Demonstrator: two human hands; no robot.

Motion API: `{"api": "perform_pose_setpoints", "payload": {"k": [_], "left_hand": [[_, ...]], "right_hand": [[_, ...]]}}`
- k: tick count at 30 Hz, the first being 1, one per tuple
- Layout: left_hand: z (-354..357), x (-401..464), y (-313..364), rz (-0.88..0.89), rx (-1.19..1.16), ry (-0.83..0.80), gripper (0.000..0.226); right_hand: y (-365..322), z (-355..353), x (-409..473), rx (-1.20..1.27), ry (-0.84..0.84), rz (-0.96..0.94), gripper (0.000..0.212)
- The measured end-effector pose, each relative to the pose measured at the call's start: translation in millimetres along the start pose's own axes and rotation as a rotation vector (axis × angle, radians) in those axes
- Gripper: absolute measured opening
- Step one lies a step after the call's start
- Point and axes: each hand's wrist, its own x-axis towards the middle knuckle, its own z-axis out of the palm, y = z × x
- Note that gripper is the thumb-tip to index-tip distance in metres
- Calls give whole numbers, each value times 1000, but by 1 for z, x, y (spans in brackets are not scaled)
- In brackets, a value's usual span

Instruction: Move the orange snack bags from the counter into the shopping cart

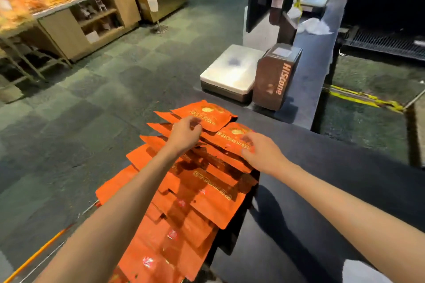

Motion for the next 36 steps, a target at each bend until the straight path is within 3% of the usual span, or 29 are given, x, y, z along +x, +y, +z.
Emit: {"api": "perform_pose_setpoints", "payload": {"k": [8,14,18,21,24,36], "left_hand": [[26,70,-29,111,277,-223,52],[37,105,-52,155,620,-366,56],[42,119,-58,163,749,-338,38],[43,125,-60,169,821,-323,25],[44,128,-60,158,871,-309,33],[8,107,-13,306,855,-59,22]], "right_hand": [[29,36,52,-166,-227,37,66],[44,70,74,-228,-304,63,64],[49,79,81,-271,-313,74,58],[50,76,82,-291,-250,29,40],[50,70,81,-314,-171,-17,27],[28,-10,82,-348,-84,28,22]]}}
